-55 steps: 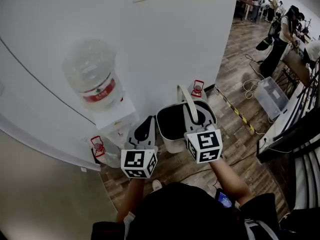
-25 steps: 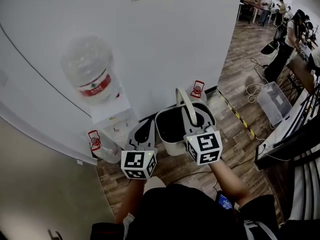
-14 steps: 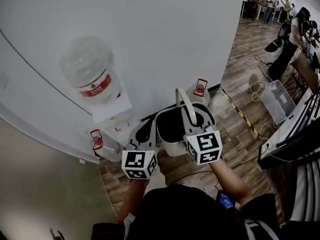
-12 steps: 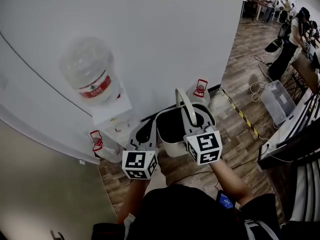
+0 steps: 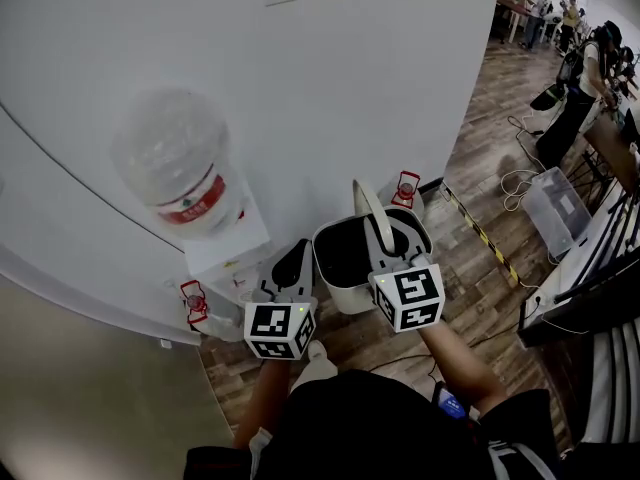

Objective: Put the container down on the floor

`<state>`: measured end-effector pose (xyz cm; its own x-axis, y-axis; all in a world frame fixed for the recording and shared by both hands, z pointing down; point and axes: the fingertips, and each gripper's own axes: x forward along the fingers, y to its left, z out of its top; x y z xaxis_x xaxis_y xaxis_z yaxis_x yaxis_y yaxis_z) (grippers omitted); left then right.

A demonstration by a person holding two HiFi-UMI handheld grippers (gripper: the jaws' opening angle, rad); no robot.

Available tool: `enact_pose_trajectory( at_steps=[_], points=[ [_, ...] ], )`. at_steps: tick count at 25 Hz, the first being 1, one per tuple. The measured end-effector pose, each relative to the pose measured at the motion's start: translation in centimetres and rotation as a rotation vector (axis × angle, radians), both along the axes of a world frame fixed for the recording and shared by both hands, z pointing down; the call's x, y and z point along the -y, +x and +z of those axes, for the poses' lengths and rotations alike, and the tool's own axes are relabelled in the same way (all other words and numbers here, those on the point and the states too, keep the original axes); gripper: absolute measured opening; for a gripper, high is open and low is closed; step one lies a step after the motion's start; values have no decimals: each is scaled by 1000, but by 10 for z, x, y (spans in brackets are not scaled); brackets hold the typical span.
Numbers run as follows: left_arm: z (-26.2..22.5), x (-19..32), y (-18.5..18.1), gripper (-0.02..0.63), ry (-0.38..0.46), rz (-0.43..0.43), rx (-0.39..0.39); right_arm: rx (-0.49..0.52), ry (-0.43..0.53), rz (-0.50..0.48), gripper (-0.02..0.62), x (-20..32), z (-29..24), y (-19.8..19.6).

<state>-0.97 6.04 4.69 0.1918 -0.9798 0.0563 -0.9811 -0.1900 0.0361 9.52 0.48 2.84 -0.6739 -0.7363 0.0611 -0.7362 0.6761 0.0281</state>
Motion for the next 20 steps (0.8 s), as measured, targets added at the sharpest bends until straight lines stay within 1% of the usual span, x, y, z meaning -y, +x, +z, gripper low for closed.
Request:
enact_pose_trajectory(
  at_steps=[13,20],
  points=[
    [-1,77,-68,17,-30,80,-20,-9,-18,70,29,68,-5,-66],
    [-1,103,-97,17,-37,131,-27,-24,-25,117,28,90,-3,-95]
  ],
)
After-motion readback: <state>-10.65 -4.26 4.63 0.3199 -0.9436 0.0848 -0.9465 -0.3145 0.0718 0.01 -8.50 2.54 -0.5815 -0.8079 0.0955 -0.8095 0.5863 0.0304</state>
